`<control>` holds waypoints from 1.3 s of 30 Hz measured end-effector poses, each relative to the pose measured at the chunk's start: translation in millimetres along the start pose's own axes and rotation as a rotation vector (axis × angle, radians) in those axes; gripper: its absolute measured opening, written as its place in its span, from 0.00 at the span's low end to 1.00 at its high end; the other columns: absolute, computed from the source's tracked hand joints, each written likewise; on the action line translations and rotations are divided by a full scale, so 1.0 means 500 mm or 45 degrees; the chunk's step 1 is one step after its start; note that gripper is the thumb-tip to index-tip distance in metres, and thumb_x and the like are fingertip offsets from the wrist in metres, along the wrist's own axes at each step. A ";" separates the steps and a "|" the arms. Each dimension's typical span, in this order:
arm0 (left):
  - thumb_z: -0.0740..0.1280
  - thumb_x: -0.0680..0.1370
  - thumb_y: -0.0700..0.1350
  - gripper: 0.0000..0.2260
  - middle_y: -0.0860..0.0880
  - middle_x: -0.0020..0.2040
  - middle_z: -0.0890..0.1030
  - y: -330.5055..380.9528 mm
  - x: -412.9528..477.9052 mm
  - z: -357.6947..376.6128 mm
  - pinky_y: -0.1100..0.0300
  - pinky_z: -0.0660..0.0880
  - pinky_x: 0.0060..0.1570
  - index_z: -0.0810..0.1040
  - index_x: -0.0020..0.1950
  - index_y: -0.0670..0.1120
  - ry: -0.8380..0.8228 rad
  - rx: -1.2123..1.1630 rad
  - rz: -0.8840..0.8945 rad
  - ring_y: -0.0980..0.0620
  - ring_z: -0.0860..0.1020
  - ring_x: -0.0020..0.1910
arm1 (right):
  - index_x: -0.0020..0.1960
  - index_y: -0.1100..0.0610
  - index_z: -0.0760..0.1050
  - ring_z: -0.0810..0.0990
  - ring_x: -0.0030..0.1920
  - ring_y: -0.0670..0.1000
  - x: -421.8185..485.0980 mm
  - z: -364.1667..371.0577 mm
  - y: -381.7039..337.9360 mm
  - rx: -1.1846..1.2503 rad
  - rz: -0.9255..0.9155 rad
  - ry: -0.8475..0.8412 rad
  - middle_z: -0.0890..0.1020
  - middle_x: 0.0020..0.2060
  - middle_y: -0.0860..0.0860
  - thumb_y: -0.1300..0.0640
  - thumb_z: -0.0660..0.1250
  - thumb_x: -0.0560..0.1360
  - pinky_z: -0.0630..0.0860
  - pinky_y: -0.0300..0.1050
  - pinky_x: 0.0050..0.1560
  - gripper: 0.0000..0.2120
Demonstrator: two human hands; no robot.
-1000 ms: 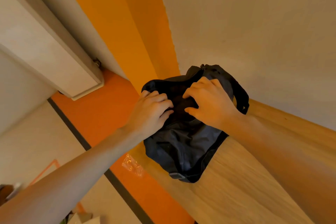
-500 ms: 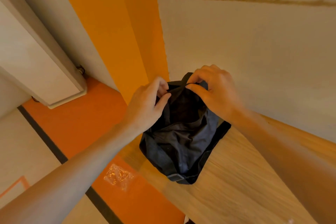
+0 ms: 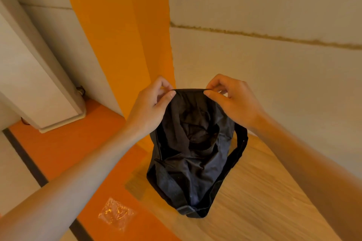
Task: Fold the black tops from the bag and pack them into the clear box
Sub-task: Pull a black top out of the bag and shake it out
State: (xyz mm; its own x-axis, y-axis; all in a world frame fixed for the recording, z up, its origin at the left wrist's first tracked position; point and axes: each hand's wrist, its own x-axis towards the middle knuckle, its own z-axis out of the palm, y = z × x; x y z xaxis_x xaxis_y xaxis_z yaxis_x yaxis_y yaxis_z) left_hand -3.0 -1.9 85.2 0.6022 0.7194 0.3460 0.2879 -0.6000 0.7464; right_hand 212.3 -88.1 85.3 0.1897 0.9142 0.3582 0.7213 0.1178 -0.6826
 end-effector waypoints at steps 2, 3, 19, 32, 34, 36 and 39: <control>0.58 0.87 0.47 0.07 0.44 0.35 0.78 0.013 0.012 -0.011 0.53 0.66 0.32 0.69 0.56 0.43 -0.053 -0.123 -0.062 0.48 0.72 0.30 | 0.49 0.48 0.76 0.78 0.47 0.33 0.011 -0.005 -0.010 0.038 0.027 -0.007 0.82 0.44 0.41 0.54 0.68 0.82 0.68 0.23 0.42 0.03; 0.57 0.87 0.46 0.07 0.42 0.37 0.80 0.018 0.020 -0.016 0.51 0.68 0.33 0.68 0.57 0.43 -0.075 -0.208 -0.102 0.45 0.75 0.32 | 0.49 0.48 0.75 0.79 0.44 0.35 0.017 -0.007 -0.014 0.081 0.033 0.006 0.83 0.43 0.42 0.54 0.67 0.82 0.70 0.25 0.40 0.04; 0.66 0.80 0.58 0.17 0.46 0.57 0.83 0.057 0.109 -0.096 0.52 0.76 0.54 0.73 0.66 0.52 -0.338 -0.733 -0.164 0.47 0.81 0.56 | 0.48 0.53 0.76 0.76 0.39 0.48 0.100 -0.084 -0.106 0.342 0.000 0.128 0.79 0.36 0.57 0.56 0.64 0.84 0.73 0.44 0.46 0.06; 0.63 0.85 0.47 0.09 0.45 0.37 0.73 0.035 0.080 -0.043 0.49 0.68 0.43 0.70 0.47 0.44 0.010 -0.153 -0.012 0.48 0.72 0.36 | 0.52 0.57 0.77 0.74 0.36 0.46 0.130 -0.129 -0.130 0.145 0.012 0.203 0.78 0.34 0.54 0.56 0.65 0.83 0.71 0.42 0.41 0.05; 0.59 0.87 0.49 0.09 0.42 0.34 0.67 0.045 0.097 -0.061 0.51 0.62 0.36 0.67 0.50 0.46 0.112 -0.111 0.005 0.48 0.65 0.30 | 0.52 0.57 0.77 0.74 0.36 0.47 0.122 -0.128 -0.113 0.172 0.065 0.184 0.76 0.33 0.53 0.55 0.65 0.83 0.71 0.44 0.43 0.06; 0.57 0.87 0.49 0.08 0.44 0.31 0.64 0.062 0.117 -0.084 0.56 0.58 0.29 0.66 0.54 0.44 0.159 0.019 0.101 0.53 0.60 0.25 | 0.53 0.58 0.77 0.75 0.37 0.49 0.115 -0.125 -0.101 0.208 0.120 0.163 0.78 0.35 0.55 0.54 0.65 0.84 0.71 0.45 0.44 0.07; 0.57 0.87 0.47 0.08 0.47 0.28 0.64 0.088 0.143 -0.122 0.59 0.57 0.26 0.69 0.55 0.43 0.151 0.371 0.393 0.52 0.64 0.24 | 0.55 0.56 0.77 0.78 0.42 0.52 0.110 -0.126 -0.092 0.226 0.204 0.127 0.83 0.45 0.61 0.52 0.63 0.84 0.73 0.47 0.46 0.09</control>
State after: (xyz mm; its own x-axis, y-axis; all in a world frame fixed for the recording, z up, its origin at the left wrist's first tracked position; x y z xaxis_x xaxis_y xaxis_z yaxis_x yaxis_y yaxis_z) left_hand 7.6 44.4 177.6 0.6086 0.5157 0.6031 0.3158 -0.8547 0.4121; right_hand 231.4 -67.6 176.6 0.3634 0.8848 0.2917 0.5501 0.0489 -0.8336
